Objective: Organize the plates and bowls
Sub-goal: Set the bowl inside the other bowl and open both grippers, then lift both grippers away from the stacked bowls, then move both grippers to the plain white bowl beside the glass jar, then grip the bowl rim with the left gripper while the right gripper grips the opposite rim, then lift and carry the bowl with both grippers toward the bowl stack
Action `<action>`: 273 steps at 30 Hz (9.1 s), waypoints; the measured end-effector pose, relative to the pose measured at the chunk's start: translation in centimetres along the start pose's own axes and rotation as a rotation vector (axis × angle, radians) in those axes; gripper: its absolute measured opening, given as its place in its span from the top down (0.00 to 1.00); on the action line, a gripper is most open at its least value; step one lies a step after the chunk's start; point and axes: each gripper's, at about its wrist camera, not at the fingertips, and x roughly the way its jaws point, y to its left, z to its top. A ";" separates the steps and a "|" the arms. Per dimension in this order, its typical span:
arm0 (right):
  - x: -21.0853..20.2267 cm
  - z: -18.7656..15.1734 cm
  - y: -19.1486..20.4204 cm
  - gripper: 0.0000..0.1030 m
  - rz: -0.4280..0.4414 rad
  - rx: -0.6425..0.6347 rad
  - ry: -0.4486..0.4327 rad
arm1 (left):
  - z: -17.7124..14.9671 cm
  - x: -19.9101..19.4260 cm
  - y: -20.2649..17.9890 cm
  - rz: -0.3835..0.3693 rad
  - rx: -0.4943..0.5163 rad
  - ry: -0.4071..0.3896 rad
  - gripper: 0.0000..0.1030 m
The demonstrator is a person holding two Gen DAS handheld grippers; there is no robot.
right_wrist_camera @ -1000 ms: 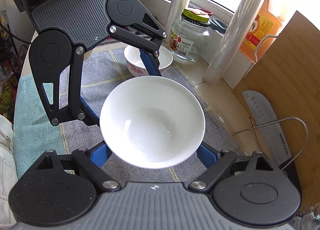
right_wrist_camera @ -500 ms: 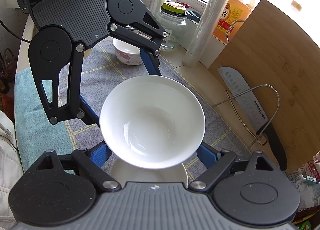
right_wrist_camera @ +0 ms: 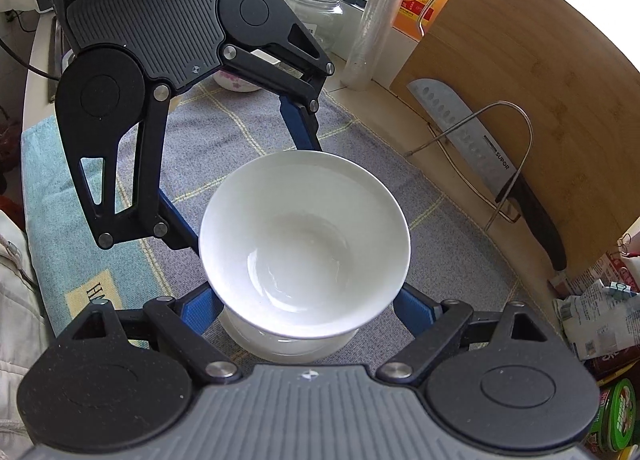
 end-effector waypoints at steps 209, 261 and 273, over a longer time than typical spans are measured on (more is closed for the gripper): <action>7.9 15.3 11.3 0.14 -0.010 -0.067 -0.090 | -16.8 -11.0 3.0 0.158 -0.075 -0.058 0.16; 1.3 0.7 1.0 0.14 -0.096 0.117 0.045 | -0.8 -0.8 -0.1 -0.065 0.018 -0.112 0.16; 1.5 0.8 0.6 0.14 -0.080 0.140 0.053 | -0.4 -0.3 0.5 -0.098 0.009 -0.106 0.16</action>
